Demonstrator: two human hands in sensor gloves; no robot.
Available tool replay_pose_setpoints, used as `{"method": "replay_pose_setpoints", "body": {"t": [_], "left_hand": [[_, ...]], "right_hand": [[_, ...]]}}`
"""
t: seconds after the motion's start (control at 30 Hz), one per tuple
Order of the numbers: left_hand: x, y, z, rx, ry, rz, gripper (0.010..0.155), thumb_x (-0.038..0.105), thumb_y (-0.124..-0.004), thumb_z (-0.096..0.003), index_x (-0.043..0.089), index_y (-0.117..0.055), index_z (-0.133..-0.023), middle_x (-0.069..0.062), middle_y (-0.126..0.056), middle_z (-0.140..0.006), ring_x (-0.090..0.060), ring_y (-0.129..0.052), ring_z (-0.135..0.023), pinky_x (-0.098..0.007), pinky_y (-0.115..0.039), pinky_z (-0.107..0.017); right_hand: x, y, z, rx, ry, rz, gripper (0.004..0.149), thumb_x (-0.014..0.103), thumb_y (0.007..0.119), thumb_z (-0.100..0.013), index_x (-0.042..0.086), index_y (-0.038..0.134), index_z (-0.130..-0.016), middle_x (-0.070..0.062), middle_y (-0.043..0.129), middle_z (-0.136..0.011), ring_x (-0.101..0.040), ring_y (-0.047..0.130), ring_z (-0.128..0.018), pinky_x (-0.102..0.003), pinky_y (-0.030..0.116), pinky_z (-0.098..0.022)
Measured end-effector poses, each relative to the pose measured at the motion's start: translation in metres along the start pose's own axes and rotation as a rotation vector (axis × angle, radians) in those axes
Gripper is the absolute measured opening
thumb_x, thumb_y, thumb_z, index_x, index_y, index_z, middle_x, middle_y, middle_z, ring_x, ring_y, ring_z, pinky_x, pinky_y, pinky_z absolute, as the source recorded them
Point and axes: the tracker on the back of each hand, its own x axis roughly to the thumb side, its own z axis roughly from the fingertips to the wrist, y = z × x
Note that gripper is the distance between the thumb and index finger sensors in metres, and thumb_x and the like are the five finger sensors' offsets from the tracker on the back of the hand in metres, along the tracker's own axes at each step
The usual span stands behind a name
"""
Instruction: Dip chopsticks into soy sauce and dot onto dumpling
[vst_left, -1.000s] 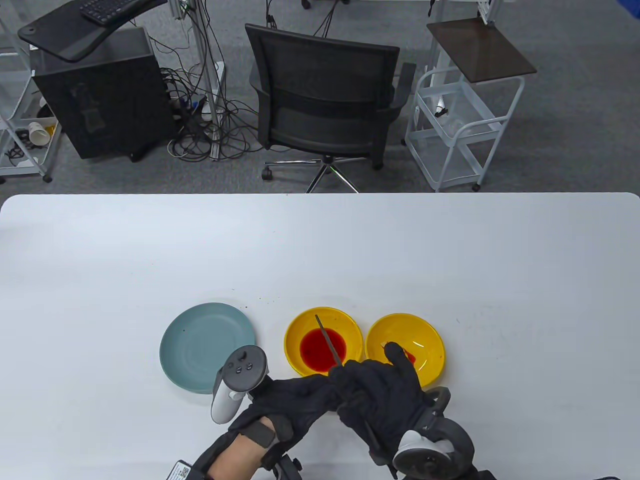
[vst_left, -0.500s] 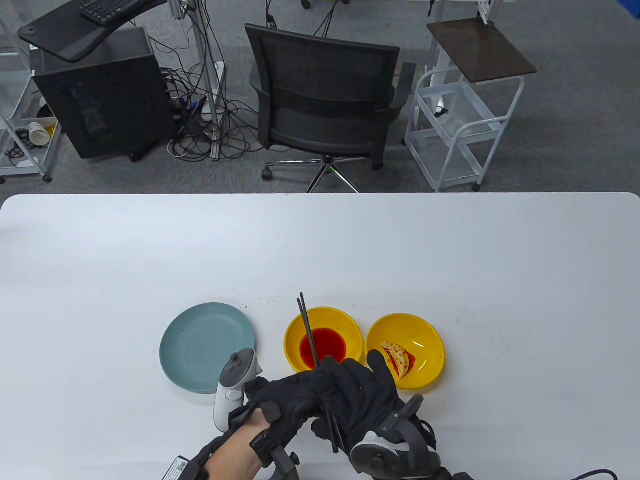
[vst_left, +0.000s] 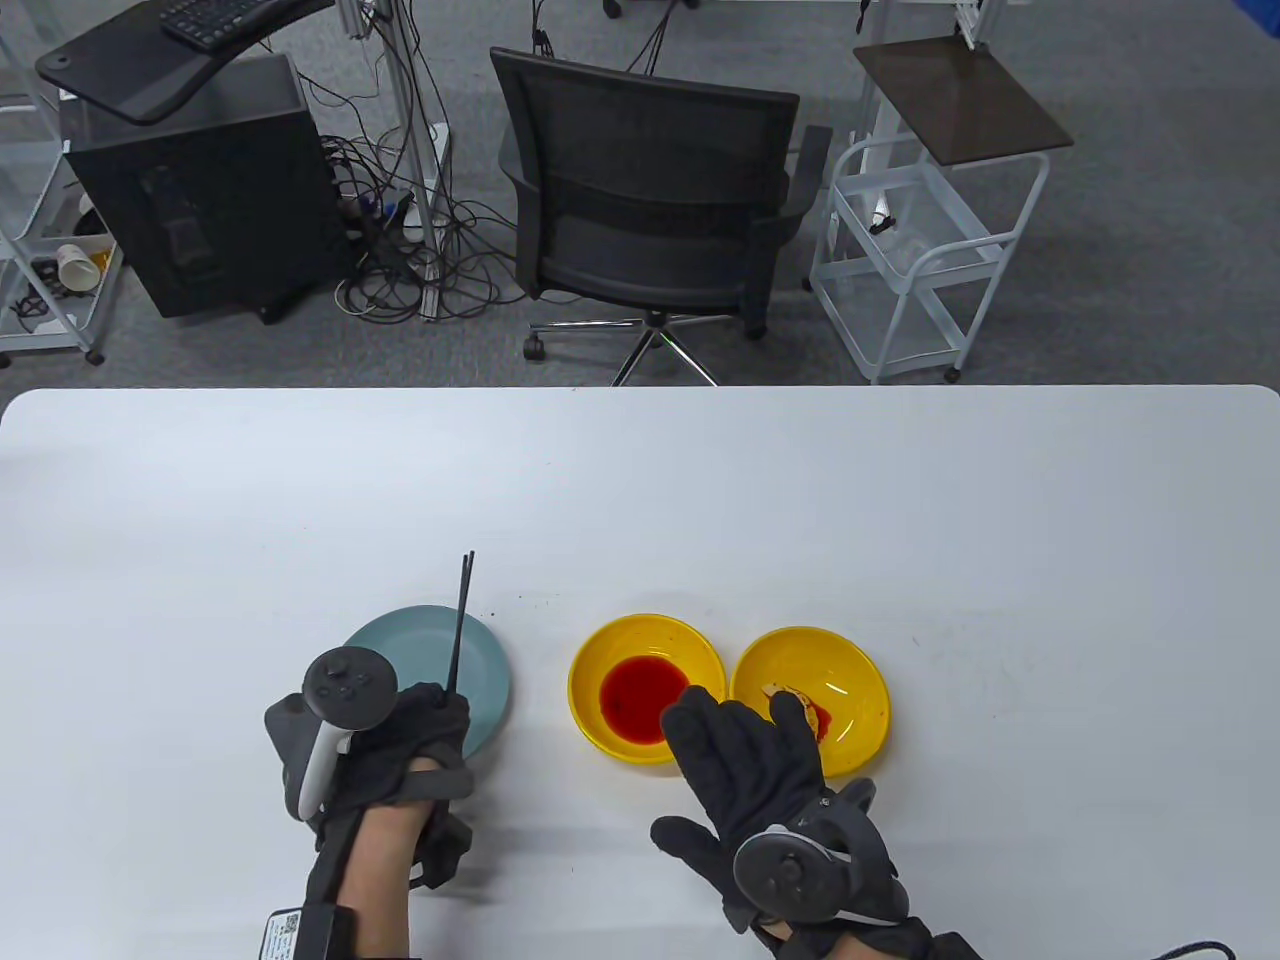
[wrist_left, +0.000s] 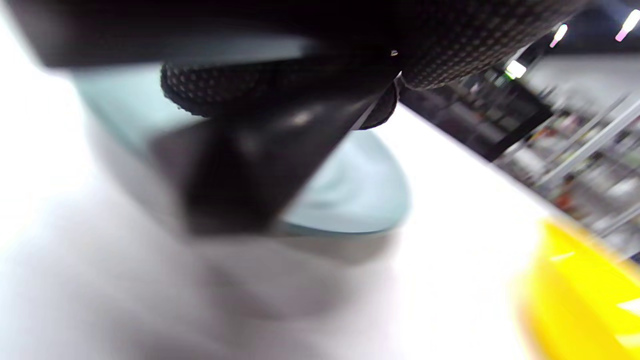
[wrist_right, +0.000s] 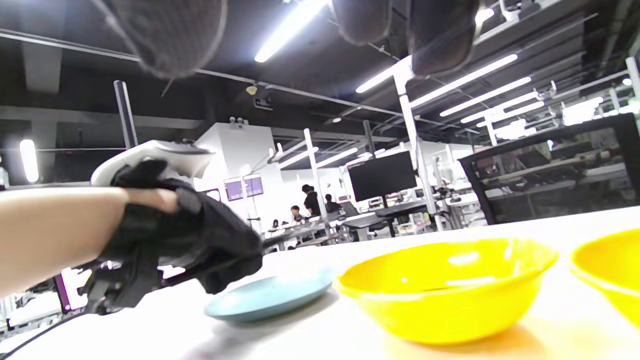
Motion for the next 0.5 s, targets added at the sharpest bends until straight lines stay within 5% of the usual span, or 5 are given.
{"method": "replay_pose_setpoints", "body": {"t": [0.2,0.5], "left_hand": [[0.013,-0.016,-0.004,0.01,0.07,-0.227,0.049,0.045,-0.082,-0.048,0.01,-0.096,-0.079,-0.009,-0.098,-0.068,-0.033,-0.099,-0.054,-0.066,-0.065,-0.064],[0.019,-0.028,-0.01,0.064,0.032,-0.332,0.049,0.047,-0.081,-0.048,0.012,-0.096,-0.079,-0.007,-0.097,-0.07,-0.033,-0.098,-0.057,-0.066,-0.063,-0.066]], "right_hand": [[-0.007,-0.001,0.001,0.017,0.023,-0.01,0.085,0.059,0.067,-0.043,0.023,0.02,-0.106,-0.012,0.035,-0.115,-0.049,0.061,-0.094,-0.079,0.032,-0.069],[-0.009,0.0,-0.001,0.034,0.039,-0.033,0.085,0.058,0.067,-0.043,0.023,0.023,-0.106,-0.012,0.035,-0.115,-0.05,0.061,-0.094,-0.079,0.031,-0.069]]}}
